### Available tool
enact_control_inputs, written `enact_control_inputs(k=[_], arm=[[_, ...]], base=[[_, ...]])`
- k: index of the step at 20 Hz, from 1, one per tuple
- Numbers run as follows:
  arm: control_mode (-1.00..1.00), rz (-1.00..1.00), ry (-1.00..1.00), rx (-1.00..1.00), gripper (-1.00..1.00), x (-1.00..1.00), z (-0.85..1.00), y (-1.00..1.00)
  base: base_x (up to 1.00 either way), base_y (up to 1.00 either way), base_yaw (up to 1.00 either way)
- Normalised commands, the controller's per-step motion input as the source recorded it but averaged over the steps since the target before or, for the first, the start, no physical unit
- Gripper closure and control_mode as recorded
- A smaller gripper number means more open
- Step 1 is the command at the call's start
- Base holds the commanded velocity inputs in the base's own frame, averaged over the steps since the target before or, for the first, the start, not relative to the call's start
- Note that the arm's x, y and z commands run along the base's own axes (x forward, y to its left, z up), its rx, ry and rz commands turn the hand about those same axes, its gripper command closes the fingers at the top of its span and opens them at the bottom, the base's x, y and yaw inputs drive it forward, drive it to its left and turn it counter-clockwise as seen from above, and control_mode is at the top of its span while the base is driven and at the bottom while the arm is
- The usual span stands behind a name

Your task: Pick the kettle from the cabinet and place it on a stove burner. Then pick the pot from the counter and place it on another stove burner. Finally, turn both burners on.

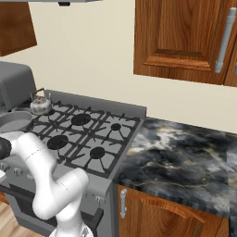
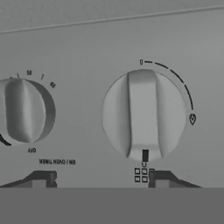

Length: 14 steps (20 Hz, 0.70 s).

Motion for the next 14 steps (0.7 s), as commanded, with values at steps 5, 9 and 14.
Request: enact_control_inputs(k=[5, 9, 14], arm=[[-1.00, 0.00, -0.03, -0.02, -1.00, -0.15, -0.10, 0.14], [-1.00, 0.01, -0.03, -0.03, -1.00, -0.10, -0.12, 0.25], [-1.00, 0.01, -0.05, -0.02, -1.00, -0.21, -0.02, 0.19]], base=[[0.00, 0.00, 0.00], [0.00, 0.00, 0.00], [0.00, 0.00, 0.00]])
